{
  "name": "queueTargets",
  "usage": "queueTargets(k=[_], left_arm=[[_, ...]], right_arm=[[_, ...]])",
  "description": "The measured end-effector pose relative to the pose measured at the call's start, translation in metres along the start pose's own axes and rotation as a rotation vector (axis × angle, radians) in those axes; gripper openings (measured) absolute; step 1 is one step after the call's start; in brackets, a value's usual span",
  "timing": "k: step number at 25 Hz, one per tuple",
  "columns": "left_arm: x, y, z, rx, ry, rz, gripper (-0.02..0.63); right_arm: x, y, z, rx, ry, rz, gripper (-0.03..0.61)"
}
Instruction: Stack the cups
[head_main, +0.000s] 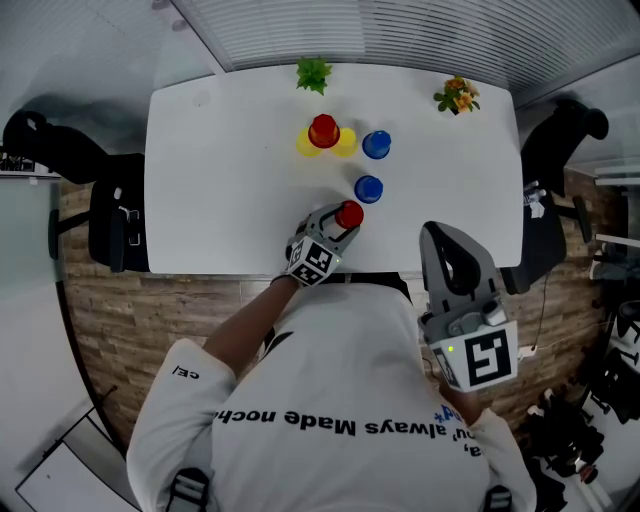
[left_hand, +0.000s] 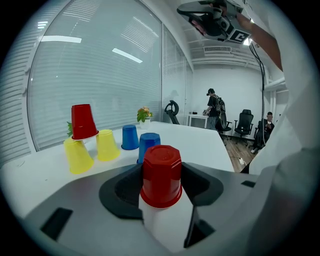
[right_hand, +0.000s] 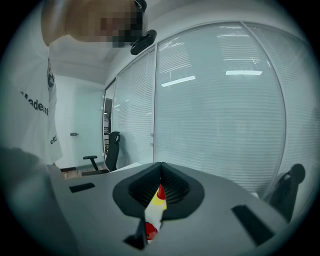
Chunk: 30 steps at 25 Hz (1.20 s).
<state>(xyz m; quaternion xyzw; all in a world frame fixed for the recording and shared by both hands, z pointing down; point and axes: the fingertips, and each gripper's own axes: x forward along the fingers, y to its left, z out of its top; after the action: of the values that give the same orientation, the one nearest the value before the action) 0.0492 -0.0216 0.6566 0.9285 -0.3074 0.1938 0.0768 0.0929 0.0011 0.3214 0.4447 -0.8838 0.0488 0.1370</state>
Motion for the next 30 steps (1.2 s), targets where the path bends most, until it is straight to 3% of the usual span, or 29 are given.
queueTargets(k=[30], left_arm=[[-0.020, 0.034, 0.093, -0.017, -0.105, 0.092, 0.256]], right_arm=[[0.007, -0.008, 0.012, -0.013, -0.037, -0.002, 0.008]])
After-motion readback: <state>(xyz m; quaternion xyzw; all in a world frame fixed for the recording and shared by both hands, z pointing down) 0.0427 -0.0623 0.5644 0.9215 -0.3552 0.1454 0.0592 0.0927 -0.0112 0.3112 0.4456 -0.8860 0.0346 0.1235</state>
